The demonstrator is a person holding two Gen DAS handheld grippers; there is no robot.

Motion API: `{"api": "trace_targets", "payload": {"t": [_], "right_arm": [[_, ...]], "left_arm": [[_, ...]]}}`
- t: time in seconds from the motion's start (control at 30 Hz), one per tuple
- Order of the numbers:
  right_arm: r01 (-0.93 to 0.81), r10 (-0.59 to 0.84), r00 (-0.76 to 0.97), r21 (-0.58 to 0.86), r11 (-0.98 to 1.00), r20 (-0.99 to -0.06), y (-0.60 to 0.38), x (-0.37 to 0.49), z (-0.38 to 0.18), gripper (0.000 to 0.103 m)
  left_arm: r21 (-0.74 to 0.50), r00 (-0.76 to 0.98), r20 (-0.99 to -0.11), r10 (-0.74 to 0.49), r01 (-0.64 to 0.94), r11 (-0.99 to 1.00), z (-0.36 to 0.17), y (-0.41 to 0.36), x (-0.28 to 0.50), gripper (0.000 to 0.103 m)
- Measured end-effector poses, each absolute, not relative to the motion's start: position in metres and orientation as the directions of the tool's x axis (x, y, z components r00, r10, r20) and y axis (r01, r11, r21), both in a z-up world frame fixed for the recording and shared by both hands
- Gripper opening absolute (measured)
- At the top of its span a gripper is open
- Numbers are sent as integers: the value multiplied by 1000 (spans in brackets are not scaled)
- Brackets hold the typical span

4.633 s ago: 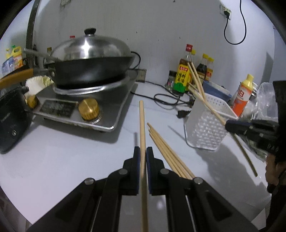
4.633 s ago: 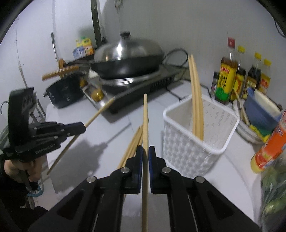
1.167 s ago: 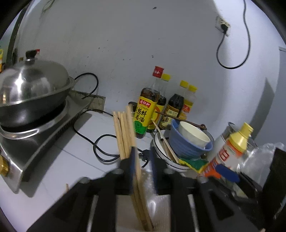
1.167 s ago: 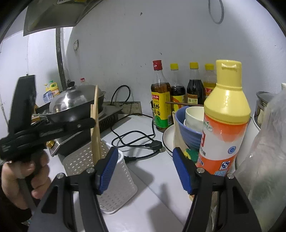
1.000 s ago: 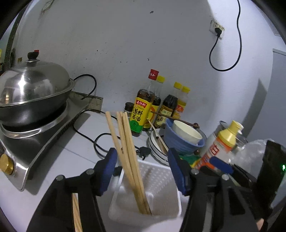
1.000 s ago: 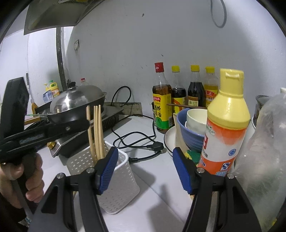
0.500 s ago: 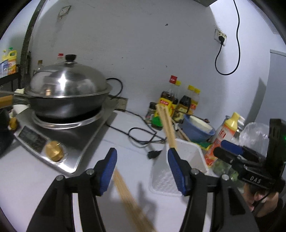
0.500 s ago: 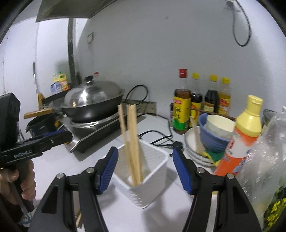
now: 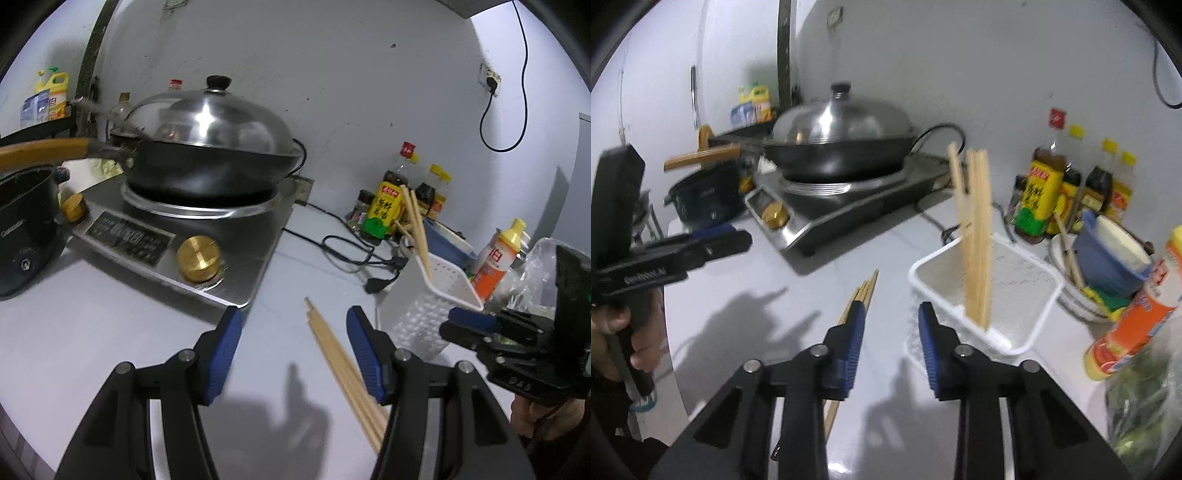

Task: Organize utensils
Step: 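Move the right tool back to the loose chopsticks and grasp one, then lift the chopstick with the right tool while the left tool grasps another chopstick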

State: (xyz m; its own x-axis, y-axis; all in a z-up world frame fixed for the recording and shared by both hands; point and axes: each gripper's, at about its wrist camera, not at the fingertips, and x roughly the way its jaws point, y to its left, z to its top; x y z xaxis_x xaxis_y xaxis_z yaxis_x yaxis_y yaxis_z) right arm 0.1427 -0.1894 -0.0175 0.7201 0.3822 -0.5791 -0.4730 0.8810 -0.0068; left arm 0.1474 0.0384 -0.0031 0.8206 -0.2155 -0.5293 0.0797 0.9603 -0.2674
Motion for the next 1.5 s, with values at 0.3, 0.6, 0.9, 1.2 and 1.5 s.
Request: {"api": "trace_targets", "payload": {"t": [0.3,0.6,0.9,1.2,1.5], "right_arm": [[-474,321,610,-9,880,-724,-153,168,-85,20],[-473,301,583,-14,881,-754,-135,185,-100,18],[-467,280,568,-23,884,-773,-120,196,-110,15],[-490,321,562,5,871,-762,-120,197,-109,5],[-504,372,590,34,863,-717,-145,176,-91,5]], "left_arm": [[-310,797,-563,-219,41,950,-28,69,136,59],[-316,781,-589,-207,13,949,-46,85,130,59],[-327,763,-613,-204,-10,945,-57,94,128,59],[-312,737,-642,-212,1,950,-61,80,131,59],[-268,684,-686,-248,79,960,-67,28,138,59]]}}
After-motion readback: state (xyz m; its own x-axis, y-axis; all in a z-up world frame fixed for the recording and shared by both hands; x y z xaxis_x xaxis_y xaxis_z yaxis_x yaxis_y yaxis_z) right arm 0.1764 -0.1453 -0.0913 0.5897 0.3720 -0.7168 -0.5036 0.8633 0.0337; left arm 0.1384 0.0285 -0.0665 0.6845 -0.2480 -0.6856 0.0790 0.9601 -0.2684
